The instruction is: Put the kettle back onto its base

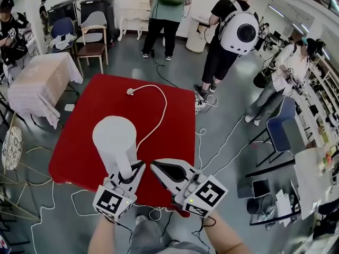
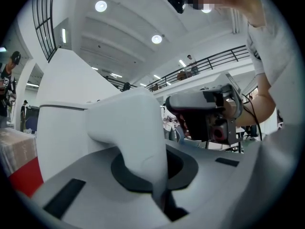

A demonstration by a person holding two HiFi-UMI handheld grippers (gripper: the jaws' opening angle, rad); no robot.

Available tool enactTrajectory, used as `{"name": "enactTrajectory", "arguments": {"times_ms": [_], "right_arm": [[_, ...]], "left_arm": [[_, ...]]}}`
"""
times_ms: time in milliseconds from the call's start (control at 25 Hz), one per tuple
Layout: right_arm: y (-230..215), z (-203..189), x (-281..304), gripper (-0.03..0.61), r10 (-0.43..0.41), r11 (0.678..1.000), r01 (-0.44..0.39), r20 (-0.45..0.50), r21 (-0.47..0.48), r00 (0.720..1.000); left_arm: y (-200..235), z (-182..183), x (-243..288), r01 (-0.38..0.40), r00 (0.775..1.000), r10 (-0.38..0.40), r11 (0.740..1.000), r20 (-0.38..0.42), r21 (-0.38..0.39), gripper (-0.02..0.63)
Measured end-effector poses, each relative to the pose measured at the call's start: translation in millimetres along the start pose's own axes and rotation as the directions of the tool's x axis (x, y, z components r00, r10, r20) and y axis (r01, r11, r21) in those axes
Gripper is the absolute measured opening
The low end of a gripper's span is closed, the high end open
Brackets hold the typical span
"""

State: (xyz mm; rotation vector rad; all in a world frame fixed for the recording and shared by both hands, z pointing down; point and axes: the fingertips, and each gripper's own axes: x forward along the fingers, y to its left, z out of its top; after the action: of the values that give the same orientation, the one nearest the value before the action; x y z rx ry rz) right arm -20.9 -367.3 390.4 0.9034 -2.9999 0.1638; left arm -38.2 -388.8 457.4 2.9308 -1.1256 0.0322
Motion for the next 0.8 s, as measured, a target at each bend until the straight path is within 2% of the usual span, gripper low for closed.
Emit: {"name": "enactTrajectory", "arguments": {"times_ms": [120,320,520,640,800], "right_arm": [[0,-1,1,0.008,0.001,1.0,-0.001,0.002,0.006,1.0],[2,1,3,0.008,0.008,1.0,-0.008,0.009,0.012,1.0],[10,-1,5,0.008,0.018,1.0,-0.018,0.011,0.013,1.0],[13,1,5,0.008,0.024,1.0,-0.024,0.012,0.014,1.0],[14,4,5,0.008,0.023,0.999,-0.024,0.021,0.021,1.0]], "left_arm": [[5,3,1,-0.003,1.0,0.003,1.0,0.003,-0.026,0.007],[0,-4,-7,-0.002,1.0,0.002,1.0,-0.022,0.02,0.008],[-9,-10,-18,0.011,0.998,-0.009,0.999,-0.065,0.031,0.008],[-9,-18,-28,-0.006,0.998,0.008,1.0,-0.064,0.028,0.008],[-16,-26,-31,0.021,0.995,-0.017,0.999,-0.097,0.047,0.009]]}}
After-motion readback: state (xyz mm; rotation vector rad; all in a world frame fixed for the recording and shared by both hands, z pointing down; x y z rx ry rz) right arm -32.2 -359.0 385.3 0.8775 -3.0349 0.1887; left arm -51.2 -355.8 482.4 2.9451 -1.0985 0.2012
